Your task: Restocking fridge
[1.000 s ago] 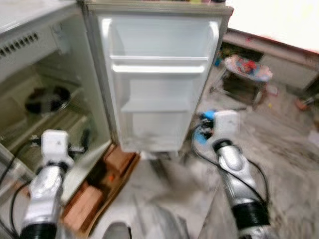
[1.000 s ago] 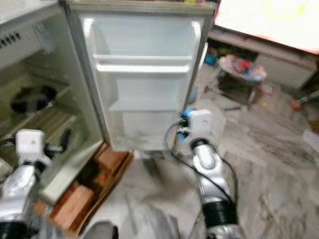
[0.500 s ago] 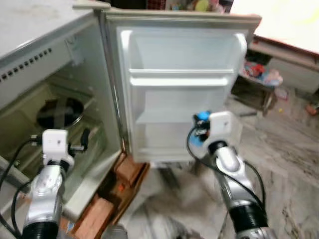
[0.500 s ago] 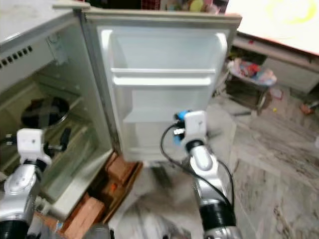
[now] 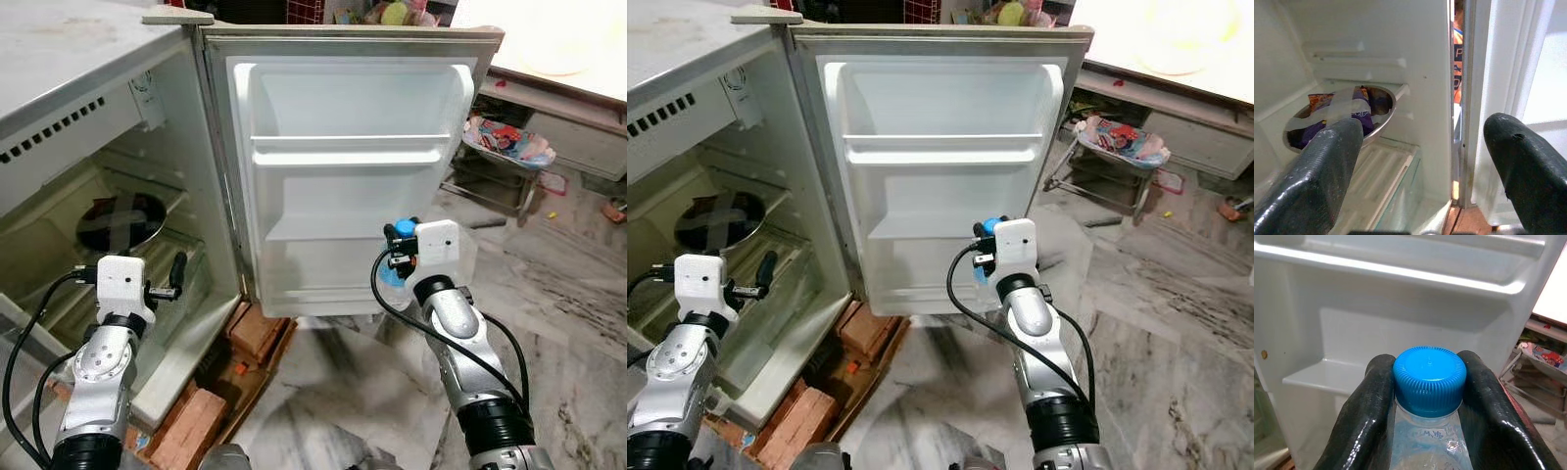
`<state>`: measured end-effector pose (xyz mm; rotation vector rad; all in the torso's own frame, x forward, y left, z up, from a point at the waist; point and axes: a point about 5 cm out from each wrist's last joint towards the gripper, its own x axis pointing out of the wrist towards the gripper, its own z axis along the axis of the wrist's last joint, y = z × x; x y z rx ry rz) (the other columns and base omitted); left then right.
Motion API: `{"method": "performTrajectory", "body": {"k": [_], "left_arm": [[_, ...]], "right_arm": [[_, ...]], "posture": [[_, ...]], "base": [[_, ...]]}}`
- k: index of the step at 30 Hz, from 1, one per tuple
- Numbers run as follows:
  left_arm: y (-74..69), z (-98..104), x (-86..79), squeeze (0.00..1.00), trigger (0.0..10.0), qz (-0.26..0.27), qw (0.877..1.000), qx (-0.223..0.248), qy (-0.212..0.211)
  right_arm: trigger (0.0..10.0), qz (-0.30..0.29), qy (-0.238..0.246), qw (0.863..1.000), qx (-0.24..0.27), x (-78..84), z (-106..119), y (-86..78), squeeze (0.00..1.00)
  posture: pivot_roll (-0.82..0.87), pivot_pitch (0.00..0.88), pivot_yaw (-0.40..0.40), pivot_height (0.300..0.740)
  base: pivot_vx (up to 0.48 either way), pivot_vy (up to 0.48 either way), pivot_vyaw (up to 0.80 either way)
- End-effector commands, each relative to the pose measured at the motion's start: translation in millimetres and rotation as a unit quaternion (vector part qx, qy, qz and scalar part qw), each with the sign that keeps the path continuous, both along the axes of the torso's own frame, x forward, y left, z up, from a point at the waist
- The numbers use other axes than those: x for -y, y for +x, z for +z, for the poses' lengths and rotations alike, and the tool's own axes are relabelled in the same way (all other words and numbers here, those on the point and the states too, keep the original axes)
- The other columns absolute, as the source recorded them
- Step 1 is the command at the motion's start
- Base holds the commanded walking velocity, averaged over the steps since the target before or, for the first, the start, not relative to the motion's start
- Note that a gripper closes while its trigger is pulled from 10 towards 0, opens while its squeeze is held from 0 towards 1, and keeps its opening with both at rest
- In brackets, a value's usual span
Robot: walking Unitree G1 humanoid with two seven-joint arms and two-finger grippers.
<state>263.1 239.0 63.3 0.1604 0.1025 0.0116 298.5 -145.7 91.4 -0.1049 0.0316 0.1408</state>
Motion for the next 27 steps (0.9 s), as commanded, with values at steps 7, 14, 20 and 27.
{"method": "performTrajectory", "body": {"k": [7,14,20,27], "left_arm": [[9.4,8.4,4.5,0.0,10.0,-0.023,1.0,0.017,0.008],[7.7,6.7,7.5,0.0,10.0,-0.026,1.0,0.014,0.008],[5.9,6.1,5.4,0.0,10.0,-0.022,1.0,0.014,0.003],[5.8,5.5,3.6,0.0,10.0,-0.013,1.0,0.015,-0.005]], "right_arm": [[10.0,-0.013,0.007,1.0,0.02,2.2,7.2,2.2,0.0],[10.0,-0.011,0.008,1.0,0.02,1.7,6.6,3.0,0.0],[10.0,-0.008,0.007,1.0,0.019,0.7,6.0,3.6,0.0],[10.0,-0.006,0.006,1.0,0.018,1.5,6.0,3.3,0.0]], "posture": [[0.11,0.0,-0.025,0.74],[0.12,0.0,-0.027,0.74],[0.12,0.0,-0.033,0.74],[0.11,0.0,-0.037,0.74]], "base": [[0.215,-0.139,0.0],[0.313,-0.242,0.0],[0.307,-0.201,0.0],[0.04,0.0,0.0]]}}
